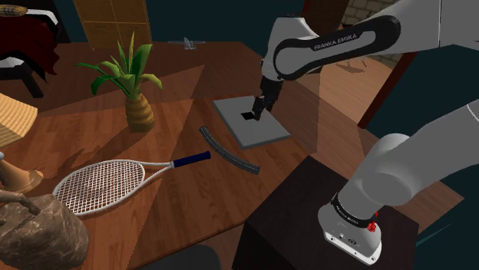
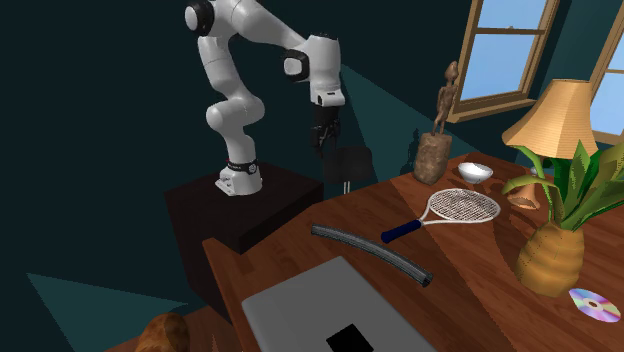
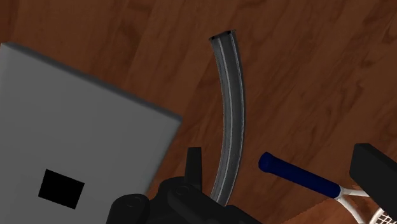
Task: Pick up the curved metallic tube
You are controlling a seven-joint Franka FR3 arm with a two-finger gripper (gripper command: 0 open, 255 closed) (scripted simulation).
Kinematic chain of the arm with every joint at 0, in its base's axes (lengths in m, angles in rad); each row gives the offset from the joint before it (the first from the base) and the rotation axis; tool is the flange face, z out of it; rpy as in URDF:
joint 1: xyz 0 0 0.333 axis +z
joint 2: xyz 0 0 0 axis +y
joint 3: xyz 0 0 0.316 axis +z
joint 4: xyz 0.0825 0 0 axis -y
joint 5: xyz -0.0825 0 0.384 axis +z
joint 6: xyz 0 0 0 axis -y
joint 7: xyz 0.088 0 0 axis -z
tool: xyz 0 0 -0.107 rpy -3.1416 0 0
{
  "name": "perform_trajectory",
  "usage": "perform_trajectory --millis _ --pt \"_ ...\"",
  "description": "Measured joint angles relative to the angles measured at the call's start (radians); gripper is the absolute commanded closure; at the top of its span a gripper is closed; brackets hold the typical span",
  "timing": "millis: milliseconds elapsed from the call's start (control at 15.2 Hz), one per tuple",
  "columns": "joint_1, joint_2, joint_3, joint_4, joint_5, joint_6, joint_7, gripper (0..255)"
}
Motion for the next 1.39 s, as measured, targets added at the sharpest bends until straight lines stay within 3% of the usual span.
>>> perform_trajectory --millis 792,1386 --pt "0.02 0.466 0.014 0.106 0.03 0.356 0.025 0" --pt "0.028 0.826 0.027 0.315 0.048 0.504 0.039 0"
